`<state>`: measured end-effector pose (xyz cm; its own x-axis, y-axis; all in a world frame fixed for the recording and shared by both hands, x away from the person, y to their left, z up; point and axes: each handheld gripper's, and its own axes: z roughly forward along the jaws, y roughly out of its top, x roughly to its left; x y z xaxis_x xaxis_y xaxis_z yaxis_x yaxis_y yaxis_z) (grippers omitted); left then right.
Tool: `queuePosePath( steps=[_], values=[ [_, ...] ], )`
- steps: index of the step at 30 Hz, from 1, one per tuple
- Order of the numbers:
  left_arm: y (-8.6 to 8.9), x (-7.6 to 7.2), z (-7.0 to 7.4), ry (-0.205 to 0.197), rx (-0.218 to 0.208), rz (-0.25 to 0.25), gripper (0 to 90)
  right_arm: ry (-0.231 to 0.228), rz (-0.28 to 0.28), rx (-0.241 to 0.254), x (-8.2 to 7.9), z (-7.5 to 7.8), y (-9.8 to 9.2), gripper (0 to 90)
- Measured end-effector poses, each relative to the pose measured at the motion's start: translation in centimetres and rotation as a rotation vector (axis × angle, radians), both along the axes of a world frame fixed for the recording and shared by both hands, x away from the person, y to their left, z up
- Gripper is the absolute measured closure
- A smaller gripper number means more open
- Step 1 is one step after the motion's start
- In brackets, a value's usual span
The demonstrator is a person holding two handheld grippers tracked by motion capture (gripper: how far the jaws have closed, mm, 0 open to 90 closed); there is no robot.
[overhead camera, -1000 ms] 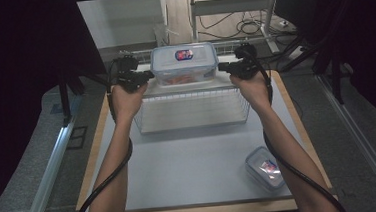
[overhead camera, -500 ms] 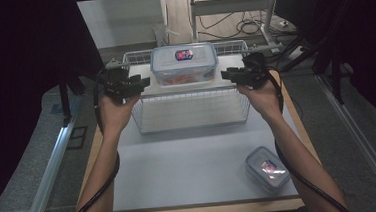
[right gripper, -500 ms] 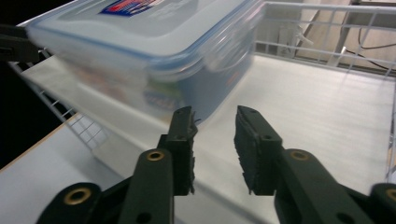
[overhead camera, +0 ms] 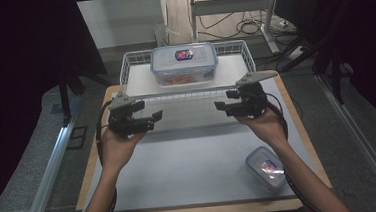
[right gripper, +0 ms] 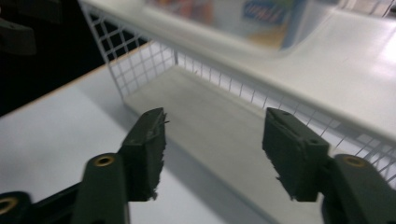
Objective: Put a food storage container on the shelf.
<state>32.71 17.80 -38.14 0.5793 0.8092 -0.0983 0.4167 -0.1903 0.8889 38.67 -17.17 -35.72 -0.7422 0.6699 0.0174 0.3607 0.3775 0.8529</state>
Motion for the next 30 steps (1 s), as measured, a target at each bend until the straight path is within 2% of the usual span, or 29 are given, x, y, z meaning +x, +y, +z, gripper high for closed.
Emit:
queuePosePath(
  steps=[3, 8, 10, 13, 16, 20, 24, 26, 30],
  values=[
    [-0.3, -1.4, -1.5, 0.018, -0.003, -0.023, 18.6, 0.003, 0.020, -0.030, -1.1, -1.2, 0.1, 30.7],
    [-0.4, -3.3, -4.1, 0.054, -0.015, -0.031, 10.1, 0.034, 0.037, -0.044, -2.9, -3.7, -0.4, 21.7],
    [-0.4, -4.1, -5.2, 0.054, -0.012, -0.027, 8.2, 0.051, 0.035, -0.041, -3.6, -4.7, -1.0, 18.7],
    [-0.7, -5.1, -6.5, 0.058, 0.017, -0.035, 6.7, 0.074, 0.024, -0.038, -4.4, -5.8, -1.8, 15.1],
    [-1.1, -6.4, -7.9, 0.039, 0.082, -0.037, 5.7, 0.089, 0.005, -0.031, -5.2, -6.4, -2.6, 11.9],
    [-1.4, -7.4, -9.0, 0.014, 0.155, -0.024, 3.5, 0.109, -0.013, -0.030, -6.3, -7.3, -3.6, 12.1],
    [-1.5, -8.0, -10.1, 0.013, 0.207, -0.018, 2.9, 0.121, -0.040, -0.052, -7.2, -8.4, -4.4, 12.2],
    [-1.4, -8.1, -10.5, 0.021, 0.217, -0.015, 2.6, 0.122, -0.054, -0.060, -7.5, -8.9, -4.7, 12.3],
    [-1.2, -8.3, -11.3, 0.048, 0.204, -0.011, 2.6, 0.124, -0.069, -0.068, -8.2, -9.8, -5.4, 12.5]
  ],
)
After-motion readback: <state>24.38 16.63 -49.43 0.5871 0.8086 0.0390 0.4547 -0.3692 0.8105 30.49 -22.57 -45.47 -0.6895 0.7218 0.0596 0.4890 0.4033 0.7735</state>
